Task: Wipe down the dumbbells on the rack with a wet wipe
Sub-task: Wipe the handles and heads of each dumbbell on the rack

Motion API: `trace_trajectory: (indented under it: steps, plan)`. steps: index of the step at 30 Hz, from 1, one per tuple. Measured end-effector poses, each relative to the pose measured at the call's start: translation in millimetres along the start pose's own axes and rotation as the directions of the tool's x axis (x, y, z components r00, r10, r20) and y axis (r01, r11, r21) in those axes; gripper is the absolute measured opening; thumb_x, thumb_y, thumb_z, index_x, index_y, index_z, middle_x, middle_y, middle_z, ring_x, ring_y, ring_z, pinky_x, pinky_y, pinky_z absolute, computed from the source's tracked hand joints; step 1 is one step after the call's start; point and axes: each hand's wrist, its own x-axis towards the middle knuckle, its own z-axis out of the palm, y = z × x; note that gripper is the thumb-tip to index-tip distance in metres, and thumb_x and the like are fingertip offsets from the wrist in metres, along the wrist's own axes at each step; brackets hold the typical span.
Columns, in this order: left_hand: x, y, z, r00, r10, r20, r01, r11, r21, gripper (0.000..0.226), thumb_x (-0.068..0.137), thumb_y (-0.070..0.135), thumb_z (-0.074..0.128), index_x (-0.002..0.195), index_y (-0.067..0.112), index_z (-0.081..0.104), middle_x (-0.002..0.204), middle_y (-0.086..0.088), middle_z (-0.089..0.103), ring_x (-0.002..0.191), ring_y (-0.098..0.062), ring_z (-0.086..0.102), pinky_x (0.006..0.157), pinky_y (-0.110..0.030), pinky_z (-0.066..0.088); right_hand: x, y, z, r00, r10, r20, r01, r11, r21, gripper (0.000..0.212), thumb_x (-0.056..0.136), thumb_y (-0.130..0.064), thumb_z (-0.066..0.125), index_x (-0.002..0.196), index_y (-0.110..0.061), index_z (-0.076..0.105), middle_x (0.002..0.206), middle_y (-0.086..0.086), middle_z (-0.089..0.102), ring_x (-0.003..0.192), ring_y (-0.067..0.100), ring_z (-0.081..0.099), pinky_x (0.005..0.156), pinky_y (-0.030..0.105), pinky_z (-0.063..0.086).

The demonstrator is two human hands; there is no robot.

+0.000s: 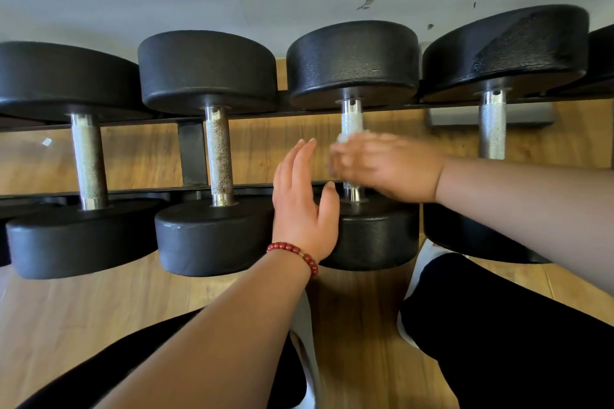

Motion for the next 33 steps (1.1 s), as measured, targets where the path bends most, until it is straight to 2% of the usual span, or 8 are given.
trace_trajectory:
  steps: [3,7,13,17,22,27,31,33]
  plan:
    - [0,0,-1,1.0,-0.006,0.004,0.006,1.0,-0.003,0.06,0.09,0.031,0.041,0.148,0.032,0.026,0.142,0.023,0.021,0.135,0.008,0.014,0.118,-0.032,0.017,-2,8,-2,0.975,-0.219,0.044,0.219,0.976,-0.001,0.04,0.092,-0.013,0.044,0.126,-0.013,0.064,0.132,0.007,0.062,0.128,0.026,0.051,0.108,0.047,0.036]
    - [0,0,0,1.0,-0.008,-0.002,0.008,1.0,-0.003,0.06,0.09,0.029,0.041,0.148,0.032,0.026,0.142,0.023,0.021,0.135,0.008,0.013,0.117,-0.03,0.016,4,19,-9,0.996,-0.093,0.016,0.094,0.988,-0.121,0.048,0.083,-0.013,0.063,0.131,-0.015,0.06,0.137,0.007,0.057,0.133,0.034,0.046,0.11,0.052,0.029]
    - [0,0,-1,1.0,0.004,0.003,-0.004,1.0,-0.008,0.057,0.09,0.03,0.041,0.144,0.038,0.023,0.144,0.022,0.022,0.135,0.008,0.014,0.117,-0.03,0.017,1,10,-6,0.975,-0.223,0.006,0.223,0.974,-0.039,0.04,0.093,-0.017,0.052,0.131,-0.012,0.059,0.135,0.006,0.06,0.124,0.026,0.055,0.099,0.043,0.045]
    - [0,-1,0,1.0,-0.003,-0.007,0.003,1.0,0.0,0.06,0.09,0.029,0.041,0.148,0.029,0.027,0.152,0.012,0.025,0.138,0.004,0.015,0.117,-0.031,0.017,0,17,-5,0.997,-0.083,-0.007,0.082,0.991,-0.104,0.041,0.092,-0.02,0.054,0.131,-0.013,0.061,0.141,0.007,0.054,0.136,0.027,0.039,0.115,0.042,0.022]
    - [-1,0,0,1.0,-0.01,0.008,0.01,1.0,-0.004,0.059,0.09,0.032,0.04,0.148,0.03,0.027,0.148,0.018,0.024,0.137,0.006,0.016,0.117,-0.029,0.017,-3,20,-8,0.941,-0.321,0.111,0.327,0.944,-0.042,0.042,0.093,-0.015,0.051,0.134,-0.017,0.059,0.142,0.001,0.053,0.137,0.02,0.038,0.114,0.039,0.027]
    - [0,1,-1,1.0,-0.027,0.013,0.027,1.0,-0.008,0.06,0.09,0.031,0.041,0.148,0.031,0.026,0.145,0.021,0.023,0.136,0.007,0.015,0.114,-0.024,0.016,5,22,-9,0.999,-0.018,-0.044,0.015,0.998,-0.055,0.06,0.077,-0.008,0.074,0.134,-0.017,0.057,0.143,0.007,0.051,0.135,0.027,0.041,0.107,0.052,0.027]
    - [-1,4,-1,0.996,-0.08,0.038,0.082,0.995,-0.059,0.059,0.09,0.033,0.04,0.148,0.034,0.027,0.154,0.011,0.024,0.141,-0.003,0.022,0.116,-0.028,0.023,-4,6,-2,0.984,-0.176,0.015,0.175,0.984,0.015,0.042,0.088,-0.012,0.056,0.129,-0.016,0.062,0.141,0.005,0.054,0.136,0.026,0.041,0.107,0.052,0.029]
    - [-1,2,-2,0.995,-0.09,0.029,0.092,0.994,-0.061,0.056,0.094,0.031,0.041,0.148,0.034,0.026,0.154,0.009,0.026,0.142,-0.007,0.025,0.118,-0.038,0.027,-5,2,-4,0.999,-0.043,-0.007,0.043,0.998,0.04,0.052,0.081,-0.004,0.068,0.132,-0.015,0.06,0.143,0.006,0.052,0.136,0.026,0.042,0.105,0.051,0.03]
